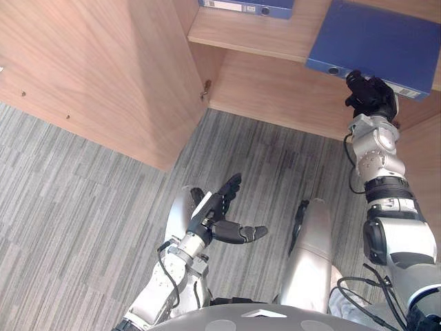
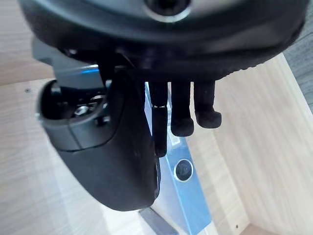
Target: Walk over to the cabinet, pick up the folder, carry it to the office cabinet, place the folder inside the office cabinet, then close the office cabinet door
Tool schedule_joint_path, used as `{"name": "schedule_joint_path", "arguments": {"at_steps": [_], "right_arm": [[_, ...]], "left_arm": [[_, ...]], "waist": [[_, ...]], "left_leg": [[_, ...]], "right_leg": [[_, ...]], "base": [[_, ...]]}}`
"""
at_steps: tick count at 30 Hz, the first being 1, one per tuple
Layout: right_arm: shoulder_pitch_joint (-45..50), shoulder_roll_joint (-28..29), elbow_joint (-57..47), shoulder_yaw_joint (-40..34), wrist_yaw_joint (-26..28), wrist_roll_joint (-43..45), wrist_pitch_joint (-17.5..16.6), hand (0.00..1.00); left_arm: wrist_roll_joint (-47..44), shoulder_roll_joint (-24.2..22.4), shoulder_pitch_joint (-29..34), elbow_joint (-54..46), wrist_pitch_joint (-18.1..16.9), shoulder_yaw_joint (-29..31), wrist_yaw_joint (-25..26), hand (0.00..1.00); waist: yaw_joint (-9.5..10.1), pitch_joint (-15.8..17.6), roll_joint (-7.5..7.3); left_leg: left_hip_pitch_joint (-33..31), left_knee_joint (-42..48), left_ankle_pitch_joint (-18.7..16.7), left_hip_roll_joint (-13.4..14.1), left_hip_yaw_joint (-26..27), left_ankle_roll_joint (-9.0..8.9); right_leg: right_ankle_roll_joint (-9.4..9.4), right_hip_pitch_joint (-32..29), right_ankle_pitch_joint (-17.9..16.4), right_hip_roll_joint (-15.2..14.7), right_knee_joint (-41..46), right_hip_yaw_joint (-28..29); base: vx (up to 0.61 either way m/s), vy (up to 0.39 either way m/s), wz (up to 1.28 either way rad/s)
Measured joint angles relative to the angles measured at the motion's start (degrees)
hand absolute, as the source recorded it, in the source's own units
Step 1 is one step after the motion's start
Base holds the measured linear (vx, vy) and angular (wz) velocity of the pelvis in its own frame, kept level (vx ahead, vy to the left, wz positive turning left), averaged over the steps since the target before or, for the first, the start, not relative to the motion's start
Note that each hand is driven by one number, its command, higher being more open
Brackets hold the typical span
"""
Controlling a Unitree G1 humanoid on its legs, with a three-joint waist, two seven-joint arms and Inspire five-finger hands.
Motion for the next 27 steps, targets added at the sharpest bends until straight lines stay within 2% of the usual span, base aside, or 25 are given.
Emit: {"name": "schedule_joint_path", "arguments": {"at_steps": [14, 19, 27], "right_arm": [[-4.28, -3.82, 6.28, 3.98, 0.35, -0.96, 0.47, 0.00], [-8.08, -6.54, 8.52, 6.10, 0.68, -2.36, 0.51, 0.00], [-10.96, -8.00, 11.70, 7.86, 0.81, -4.48, 0.68, 0.00]], "left_arm": [[-1.34, 0.08, 0.39, 0.10, 0.01, -2.71, -1.00, 1.00], [-1.49, 0.08, 0.55, 0.10, 0.01, -2.81, -1.00, 1.00], [-1.60, 0.12, 0.63, 0.10, 0.01, -3.32, -1.01, 1.00]], "waist": [[0.37, -0.07, 0.57], [0.78, -0.04, 1.78], [1.01, -0.04, 1.79]], "left_leg": [[-2.30, 0.87, 0.06, 0.14, -1.01, 0.10], [-2.50, 0.91, 0.06, 0.11, -1.21, 0.11], [-3.78, 2.28, 0.04, 0.14, -2.28, 0.07]], "right_leg": [[-0.58, -1.87, -1.17, 0.05, 1.39, -0.47], [-0.57, -1.87, -1.29, 0.03, 1.45, -0.64], [-0.82, -2.66, -2.35, -0.08, 3.39, -0.87]], "base": [[0.00, -0.007, 0.00], [0.00, 0.000, 0.00], [-0.02, -0.024, 0.03]]}}
